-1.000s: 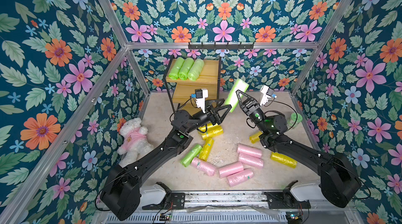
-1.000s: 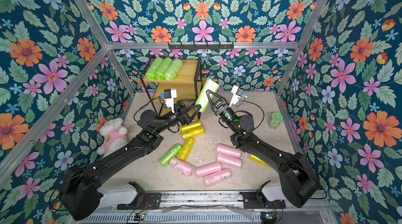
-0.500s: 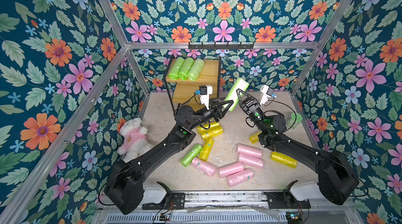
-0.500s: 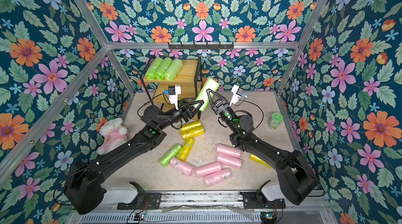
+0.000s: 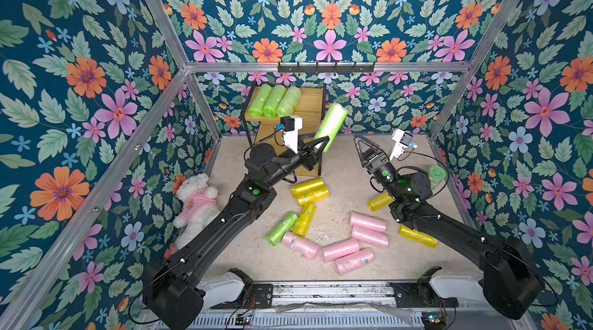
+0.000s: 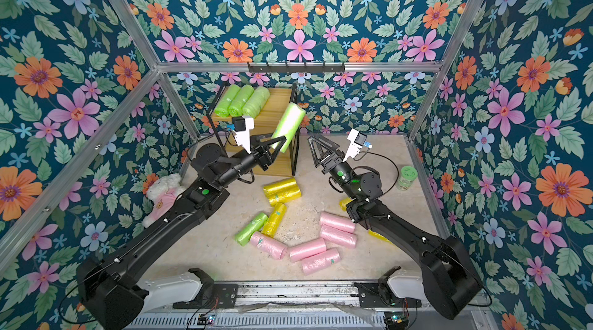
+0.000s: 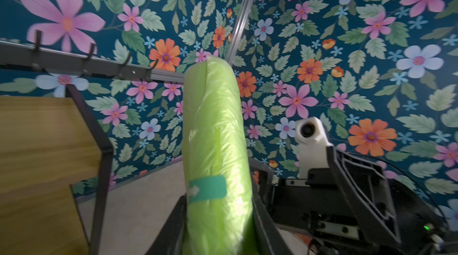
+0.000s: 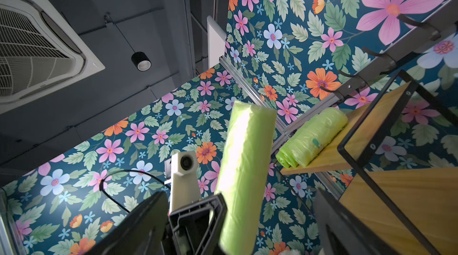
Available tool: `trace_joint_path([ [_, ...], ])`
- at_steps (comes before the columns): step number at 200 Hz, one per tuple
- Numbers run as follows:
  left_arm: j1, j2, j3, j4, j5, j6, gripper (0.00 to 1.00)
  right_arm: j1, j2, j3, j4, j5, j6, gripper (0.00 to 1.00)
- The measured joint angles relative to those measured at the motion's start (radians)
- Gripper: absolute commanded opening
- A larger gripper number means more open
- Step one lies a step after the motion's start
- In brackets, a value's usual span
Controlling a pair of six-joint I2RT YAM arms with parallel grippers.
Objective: Sort the rolls of trash bags by color and place them on the shelf
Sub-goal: Pick up the roll of trash bags from the center of the board, then place the roll of trash bags on the shelf.
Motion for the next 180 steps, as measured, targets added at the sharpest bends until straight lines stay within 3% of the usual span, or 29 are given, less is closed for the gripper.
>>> trace_joint_path([
  [29,0.032,0.02,0.157,-0.192,-0.19,0.124,0.24,0.0,-0.067,-0.017,-0.1,0.032,-0.112,0.96],
  [61,0.044,0.137,0.36,-0.403,-0.367,0.249,0.24,0.0,-0.095,-0.02,-0.179,0.061,-0.195,0.96],
  [129,0.046,0.435,0.777,-0.725,-0.532,0.429,0.25,0.0,-0.097,-0.023,-0.245,0.086,-0.248,0.96],
  [180,0.044,0.6,0.991,-0.869,-0.606,0.488,0.27,0.0,-0.1,-0.026,-0.254,0.09,-0.263,0.96],
])
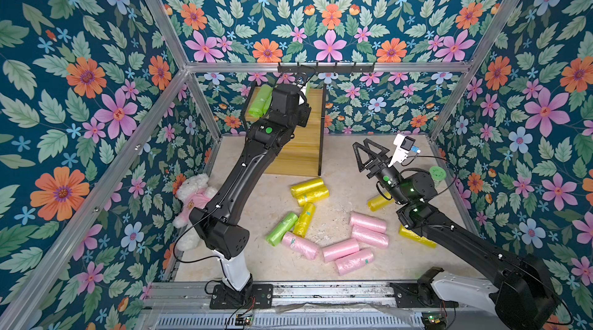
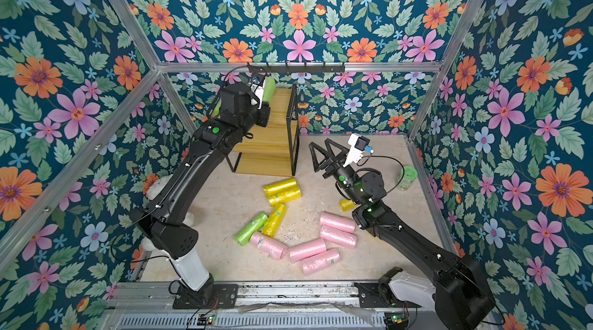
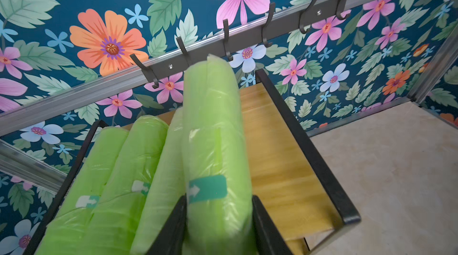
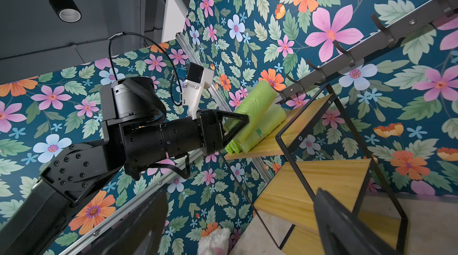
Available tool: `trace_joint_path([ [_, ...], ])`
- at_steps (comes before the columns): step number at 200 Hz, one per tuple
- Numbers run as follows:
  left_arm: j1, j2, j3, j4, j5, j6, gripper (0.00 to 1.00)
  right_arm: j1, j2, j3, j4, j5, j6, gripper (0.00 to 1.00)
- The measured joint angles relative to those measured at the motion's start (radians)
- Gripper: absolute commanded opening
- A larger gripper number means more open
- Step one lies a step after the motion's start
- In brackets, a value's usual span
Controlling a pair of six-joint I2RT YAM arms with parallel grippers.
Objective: Sort the rolls of trash bags by color and place them on the shelf
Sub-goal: Place the roll of trash bags on the shelf.
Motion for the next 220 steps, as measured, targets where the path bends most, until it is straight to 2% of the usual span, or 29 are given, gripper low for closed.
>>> trace_joint_path([
  [39,-0.008,0.085,0.097,-0.059,-0.053,0.049,0.3,0.0,0.003,0.002,-0.01,0.0,0.0,0.96],
  [76,-0.008,0.123,0.127,-0.078,-0.105,0.081,0.35,0.0,0.007,0.002,-0.013,0.0,0.0,0.96],
  [115,-0.009,0.145,0.14,-0.077,-0.147,0.121,0.48,0.0,0.007,0.001,-0.013,0.0,0.001,0.96],
  [176,-0.008,0.129,0.14,-0.075,-0.129,0.121,0.68,0.0,0.012,-0.013,-0.019,0.003,0.001,0.97],
  [220,-0.008,0.052,0.074,-0.048,-0.066,0.096,0.75,0.0,0.011,-0.022,-0.047,0.003,-0.01,0.97],
])
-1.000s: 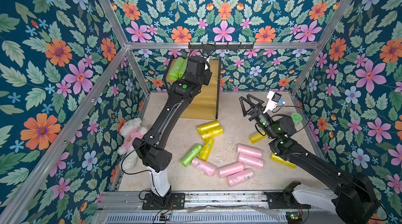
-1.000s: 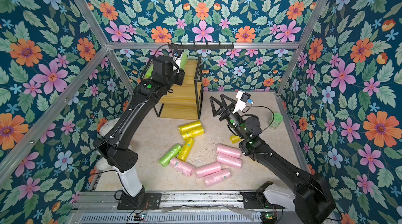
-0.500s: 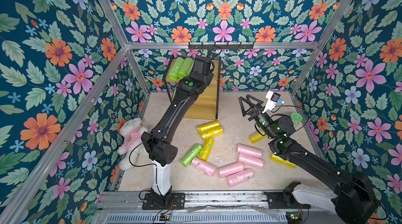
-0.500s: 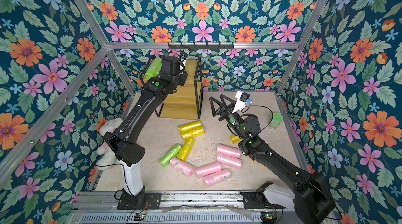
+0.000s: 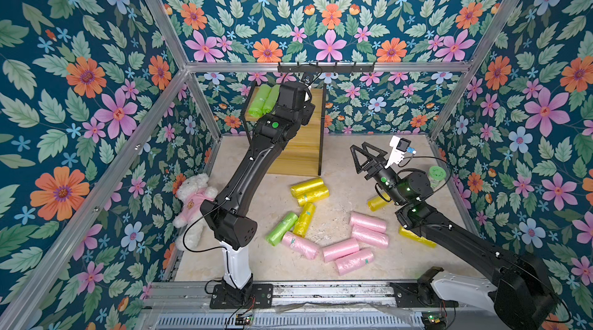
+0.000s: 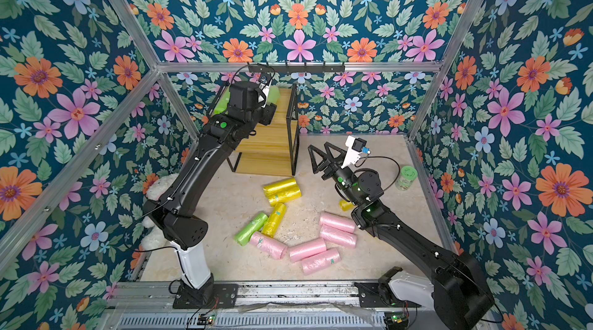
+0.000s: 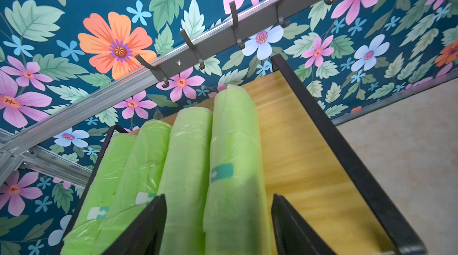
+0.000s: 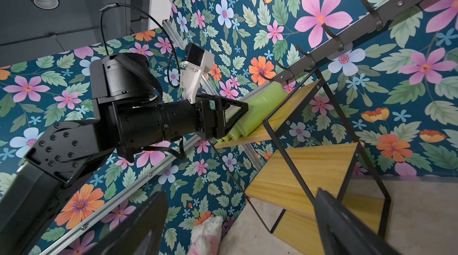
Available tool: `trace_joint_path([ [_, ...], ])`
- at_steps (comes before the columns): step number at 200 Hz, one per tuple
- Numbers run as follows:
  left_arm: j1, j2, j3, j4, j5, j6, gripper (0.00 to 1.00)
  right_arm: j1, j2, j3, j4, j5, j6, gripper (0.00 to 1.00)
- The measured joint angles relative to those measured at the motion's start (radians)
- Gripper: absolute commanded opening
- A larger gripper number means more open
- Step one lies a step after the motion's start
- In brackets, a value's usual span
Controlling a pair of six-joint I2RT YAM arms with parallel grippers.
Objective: Sort the rolls of trash bags by color and place them on the shelf
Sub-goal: Place the roll of trash bags on the shelf.
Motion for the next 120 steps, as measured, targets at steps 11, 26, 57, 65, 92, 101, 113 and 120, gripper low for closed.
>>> trace_joint_path([
  [11,0.0,-0.027,-0.033,0.016,0.016,-0.007,0.75,0.0,0.0,-0.001,-0.02,0.0,-0.012,0.97],
  [26,0.0,-0.069,-0.082,0.035,0.038,-0.026,0.76,0.0,-0.002,-0.003,-0.043,-0.005,-0.026,0.97],
  [57,0.0,-0.187,-0.23,0.103,0.097,-0.072,0.77,0.004,-0.002,0.003,-0.119,-0.031,-0.083,0.96],
  [65,0.0,-0.228,-0.287,0.123,0.113,-0.084,0.77,0.009,-0.002,0.006,-0.145,-0.037,-0.106,0.96],
  [92,0.0,-0.378,-0.498,0.215,0.163,-0.143,0.77,0.05,0.008,0.026,-0.248,-0.059,-0.209,0.95],
  [101,0.0,-0.43,-0.572,0.244,0.182,-0.167,0.77,0.077,0.014,0.034,-0.289,-0.059,-0.255,0.95],
  [113,0.001,-0.495,-0.676,0.283,0.204,-0.202,0.77,0.118,0.027,0.044,-0.347,-0.06,-0.321,0.94],
  [120,0.003,-0.526,-0.728,0.3,0.216,-0.219,0.77,0.142,0.037,0.048,-0.375,-0.063,-0.356,0.94],
])
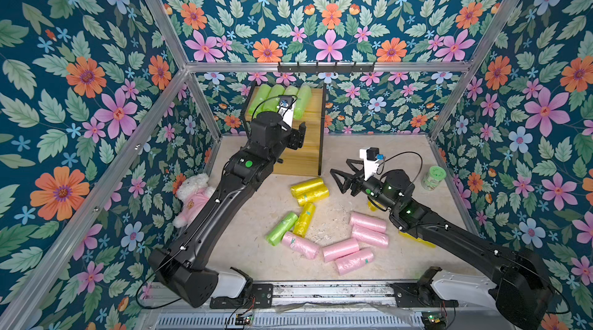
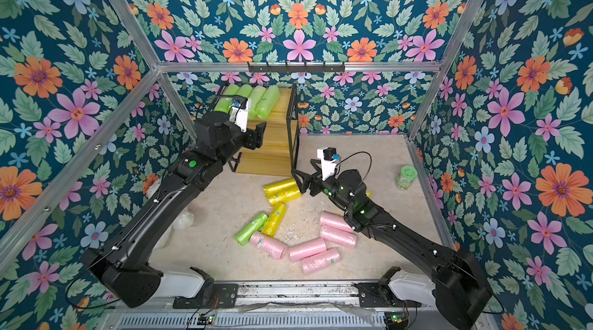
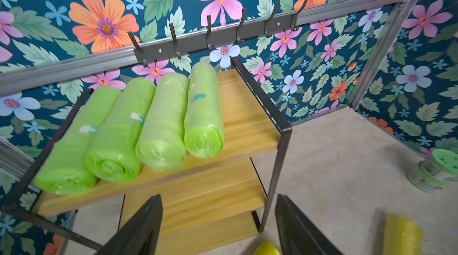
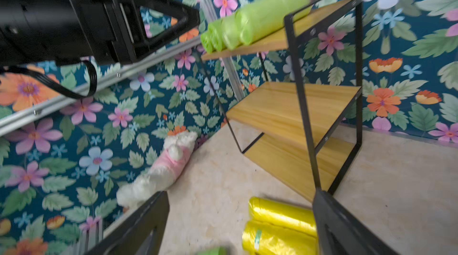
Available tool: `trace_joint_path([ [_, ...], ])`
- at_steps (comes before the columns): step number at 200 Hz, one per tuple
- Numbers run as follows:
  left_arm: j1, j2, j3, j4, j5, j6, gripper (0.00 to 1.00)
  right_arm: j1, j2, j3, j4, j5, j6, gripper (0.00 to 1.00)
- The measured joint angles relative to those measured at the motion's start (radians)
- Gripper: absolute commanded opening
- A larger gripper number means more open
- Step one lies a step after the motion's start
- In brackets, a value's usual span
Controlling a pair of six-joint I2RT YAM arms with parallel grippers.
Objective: Sort the rolls of trash bags by color and place them on the shelf
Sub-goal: Place the roll of trash bags on the shelf.
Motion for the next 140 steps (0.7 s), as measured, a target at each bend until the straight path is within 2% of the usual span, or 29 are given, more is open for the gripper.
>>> trace_joint_path([
  [18,0.011,-0.068,-0.134,0.042,0.049,-0.052,0.77,0.061,0.027,-0.001,-0.064,-0.011,-0.088,0.93],
  [36,0.061,-0.111,-0.25,0.06,0.112,-0.113,0.76,0.122,0.062,-0.008,-0.121,-0.032,-0.174,0.93],
  [60,0.146,-0.15,-0.389,0.086,0.19,-0.2,0.75,0.144,0.114,-0.012,-0.148,-0.072,-0.245,0.92],
  [75,0.169,-0.171,-0.484,0.1,0.228,-0.248,0.75,0.145,0.142,-0.015,-0.154,-0.079,-0.269,0.92],
  [108,0.177,-0.19,-0.68,0.115,0.297,-0.316,0.73,0.148,0.195,-0.012,-0.159,-0.097,-0.296,0.92],
  [140,0.119,-0.149,-0.745,0.072,0.272,-0.333,0.75,0.111,0.227,-0.009,-0.158,-0.113,-0.289,0.92],
])
